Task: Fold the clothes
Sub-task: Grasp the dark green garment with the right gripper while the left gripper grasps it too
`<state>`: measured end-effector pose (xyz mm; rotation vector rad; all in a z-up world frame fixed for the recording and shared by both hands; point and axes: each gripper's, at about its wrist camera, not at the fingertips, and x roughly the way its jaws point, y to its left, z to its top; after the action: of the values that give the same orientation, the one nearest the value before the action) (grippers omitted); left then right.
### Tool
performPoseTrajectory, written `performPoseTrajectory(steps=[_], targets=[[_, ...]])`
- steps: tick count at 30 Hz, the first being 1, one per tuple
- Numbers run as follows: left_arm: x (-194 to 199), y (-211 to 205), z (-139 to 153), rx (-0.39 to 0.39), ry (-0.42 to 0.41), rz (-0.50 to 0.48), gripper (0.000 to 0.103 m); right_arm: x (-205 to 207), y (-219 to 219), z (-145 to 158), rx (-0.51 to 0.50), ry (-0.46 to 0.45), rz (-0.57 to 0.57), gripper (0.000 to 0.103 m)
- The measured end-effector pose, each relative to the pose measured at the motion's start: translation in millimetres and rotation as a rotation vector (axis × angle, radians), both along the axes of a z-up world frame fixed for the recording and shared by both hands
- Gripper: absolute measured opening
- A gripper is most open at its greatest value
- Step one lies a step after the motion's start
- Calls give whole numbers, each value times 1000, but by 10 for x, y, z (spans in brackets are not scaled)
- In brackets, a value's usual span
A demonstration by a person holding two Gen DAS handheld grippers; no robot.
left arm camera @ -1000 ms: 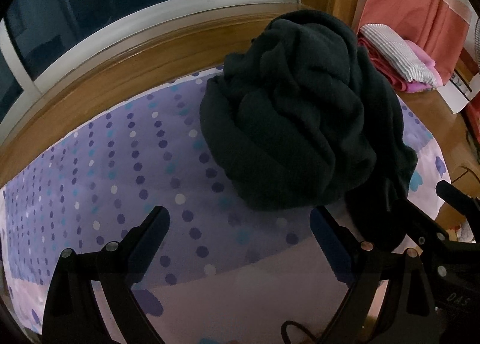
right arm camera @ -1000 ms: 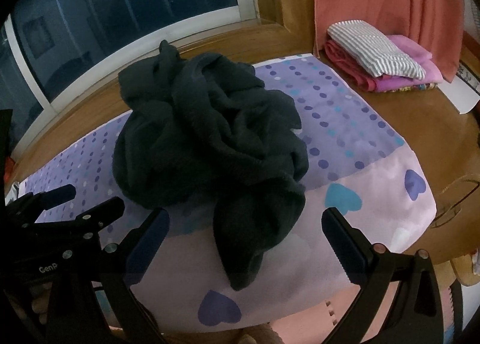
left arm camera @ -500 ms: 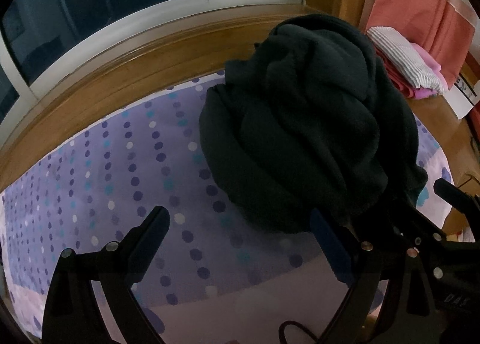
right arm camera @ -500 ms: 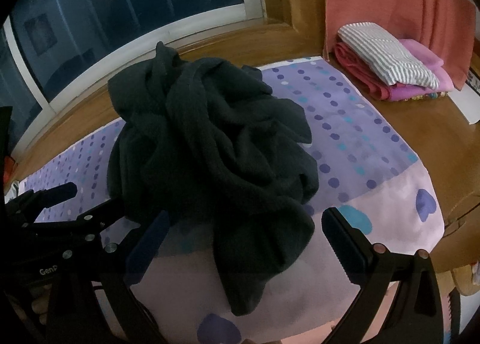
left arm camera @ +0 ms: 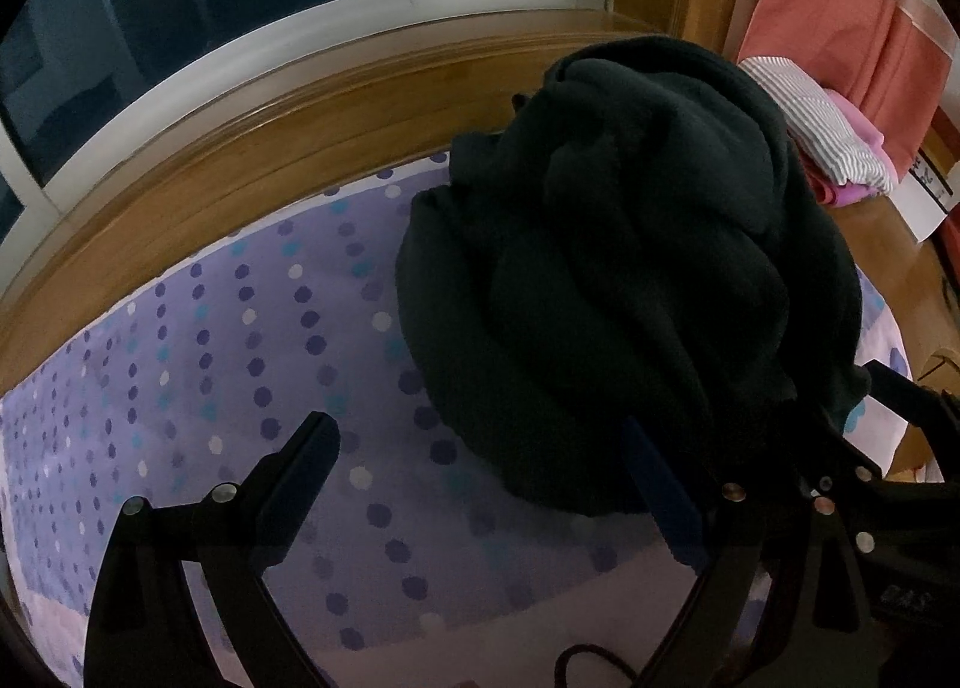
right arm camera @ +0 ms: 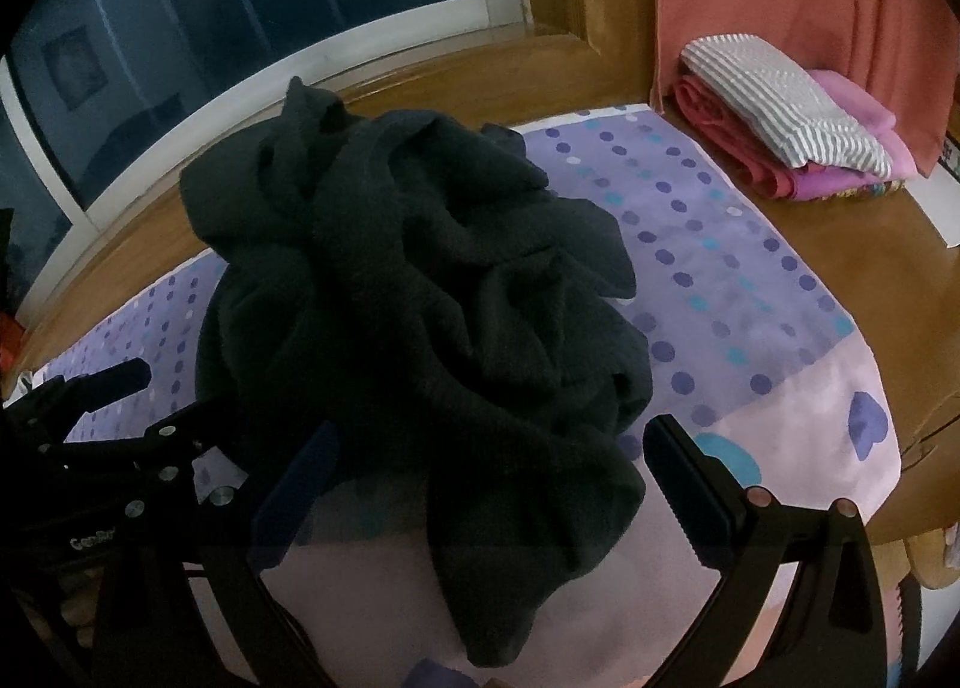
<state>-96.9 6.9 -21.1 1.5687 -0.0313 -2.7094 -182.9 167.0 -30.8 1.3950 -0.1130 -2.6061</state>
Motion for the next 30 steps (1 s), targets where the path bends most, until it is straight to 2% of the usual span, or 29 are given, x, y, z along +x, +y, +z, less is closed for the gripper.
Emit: performPoseTrajectory(steps=[6,12,14,18,20,21,23,24,25,26,28,30], targets=[[-125,-79,11,40,48,-55,97,-151,24,-162,2,-49,-28,103],[-106,-145,335,69,180,-122,97,-249,79,-373,-46,-121,-36,103],[-185,-106,399,75,199,-139,97,-275,86,-427,-55,-134,-35,103],[-415,75,440,84,207,-196,97,-285,89,-482,-55,-140,-31,103],[-595,167,343,100,172,-228,97,-272,105,-483,-61,-136,-31,102],[-667,192,303,123,153,-239,95,-252,127,-470,-72,-133,-34,97],[-778,190,241,225,98,-259,81,-199,176,-428,-102,-122,-36,91],[-781,188,238,269,81,-260,67,-168,203,-400,-120,-114,-36,88],[-777,186,238,308,67,-260,60,-136,231,-371,-138,-106,-37,87],[-771,206,244,310,66,-267,57,-104,264,-339,-153,-91,-39,86],[-737,250,275,286,76,-284,38,-41,330,-276,-184,-61,-45,79],[-674,292,329,244,97,-298,29,-5,364,-228,-207,-44,-46,39]])
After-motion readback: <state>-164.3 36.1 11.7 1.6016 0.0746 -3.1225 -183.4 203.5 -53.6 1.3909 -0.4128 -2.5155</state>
